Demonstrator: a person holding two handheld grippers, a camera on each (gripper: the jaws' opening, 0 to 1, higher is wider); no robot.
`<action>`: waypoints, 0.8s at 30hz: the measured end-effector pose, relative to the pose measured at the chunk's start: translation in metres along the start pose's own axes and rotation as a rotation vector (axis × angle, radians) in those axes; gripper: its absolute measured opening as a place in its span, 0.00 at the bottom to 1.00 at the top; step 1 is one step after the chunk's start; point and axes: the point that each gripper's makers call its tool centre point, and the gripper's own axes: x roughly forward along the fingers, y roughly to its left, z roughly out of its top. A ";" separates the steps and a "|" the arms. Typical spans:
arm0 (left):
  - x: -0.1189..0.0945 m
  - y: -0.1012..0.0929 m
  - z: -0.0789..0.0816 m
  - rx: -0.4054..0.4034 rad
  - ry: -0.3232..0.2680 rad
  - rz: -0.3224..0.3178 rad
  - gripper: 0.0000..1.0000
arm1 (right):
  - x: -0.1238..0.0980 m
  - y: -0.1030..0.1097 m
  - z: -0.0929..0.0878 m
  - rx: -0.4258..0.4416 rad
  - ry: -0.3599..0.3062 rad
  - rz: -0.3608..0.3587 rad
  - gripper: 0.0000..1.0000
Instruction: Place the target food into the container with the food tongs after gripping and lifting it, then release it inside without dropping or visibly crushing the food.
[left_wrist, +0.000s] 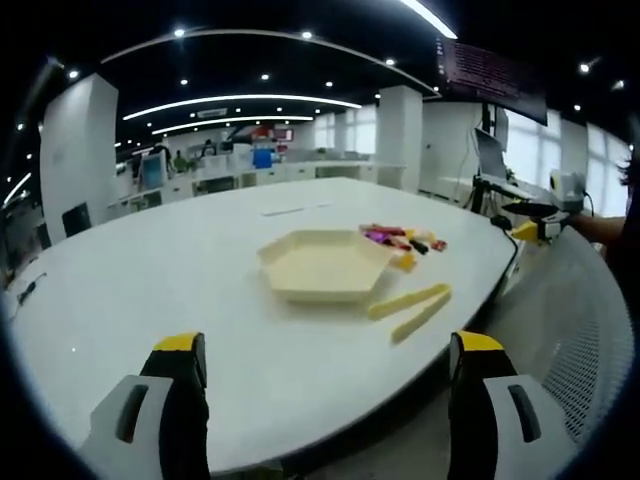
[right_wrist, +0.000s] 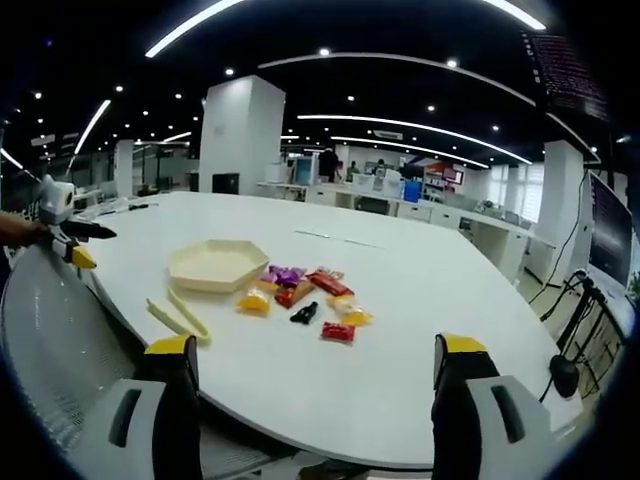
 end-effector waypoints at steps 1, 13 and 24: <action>0.000 0.000 0.000 0.000 0.001 -0.001 0.98 | 0.000 0.001 0.001 -0.003 0.000 -0.001 0.97; 0.002 -0.010 -0.004 0.032 0.042 -0.061 0.96 | 0.001 0.007 0.004 0.063 -0.022 0.050 1.00; 0.025 -0.058 -0.005 0.302 0.159 -0.396 0.49 | 0.004 -0.018 -0.014 0.064 0.001 0.046 1.00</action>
